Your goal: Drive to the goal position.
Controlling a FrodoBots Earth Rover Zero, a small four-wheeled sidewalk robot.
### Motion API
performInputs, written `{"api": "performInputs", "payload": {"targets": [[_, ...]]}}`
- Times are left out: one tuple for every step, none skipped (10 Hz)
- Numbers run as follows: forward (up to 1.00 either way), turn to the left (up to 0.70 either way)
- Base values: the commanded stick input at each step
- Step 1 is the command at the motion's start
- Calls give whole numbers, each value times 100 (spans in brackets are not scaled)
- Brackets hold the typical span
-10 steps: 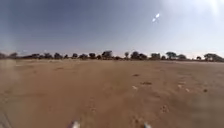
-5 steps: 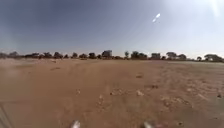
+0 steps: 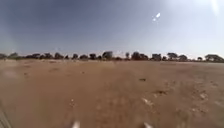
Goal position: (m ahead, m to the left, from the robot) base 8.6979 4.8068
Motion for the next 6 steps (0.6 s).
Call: {"api": "performInputs", "payload": {"targets": [[70, 0], [70, 0], [70, 0], [70, 0], [70, 0], [70, 0]]}}
